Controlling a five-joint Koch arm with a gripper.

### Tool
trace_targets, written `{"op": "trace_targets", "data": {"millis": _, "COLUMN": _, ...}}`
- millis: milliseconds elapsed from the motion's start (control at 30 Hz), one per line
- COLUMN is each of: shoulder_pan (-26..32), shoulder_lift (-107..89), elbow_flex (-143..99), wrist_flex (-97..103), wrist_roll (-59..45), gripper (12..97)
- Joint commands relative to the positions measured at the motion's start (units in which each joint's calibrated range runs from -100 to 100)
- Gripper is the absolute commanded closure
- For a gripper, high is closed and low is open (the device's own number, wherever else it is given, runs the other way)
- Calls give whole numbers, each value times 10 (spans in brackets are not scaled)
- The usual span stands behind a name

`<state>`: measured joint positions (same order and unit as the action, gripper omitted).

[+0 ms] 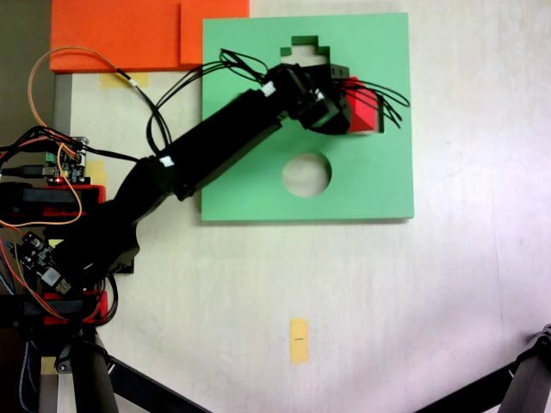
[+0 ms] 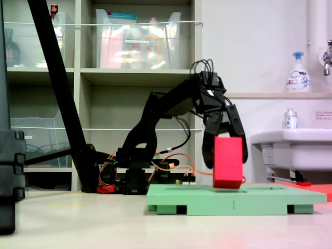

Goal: Put the square block into the corresponding hole

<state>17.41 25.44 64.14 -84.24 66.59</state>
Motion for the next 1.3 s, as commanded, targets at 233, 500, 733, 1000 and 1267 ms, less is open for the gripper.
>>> {"op": "trace_targets", "data": {"millis": 233, "shoulder_pan": -2, "shoulder_lift": 3, "elbow_flex": 51, "wrist_flex": 51, "wrist_roll": 5, "gripper": 808}}
{"op": "trace_targets", "data": {"millis": 500, "shoulder_pan": -3, "shoulder_lift": 14, "elbow_flex": 52, "wrist_flex": 70, "wrist_roll": 4, "gripper": 805}}
{"op": "trace_targets", "data": {"millis": 733, "shoulder_pan": -2, "shoulder_lift": 46, "elbow_flex": 52, "wrist_flex": 72, "wrist_roll": 4, "gripper": 804}}
{"op": "trace_targets", "data": {"millis": 1000, "shoulder_pan": -2, "shoulder_lift": 86, "elbow_flex": 53, "wrist_flex": 89, "wrist_roll": 3, "gripper": 768}}
{"op": "trace_targets", "data": {"millis": 1267, "shoulder_pan": -8, "shoulder_lift": 102, "elbow_flex": 53, "wrist_flex": 118, "wrist_roll": 3, "gripper": 682}}
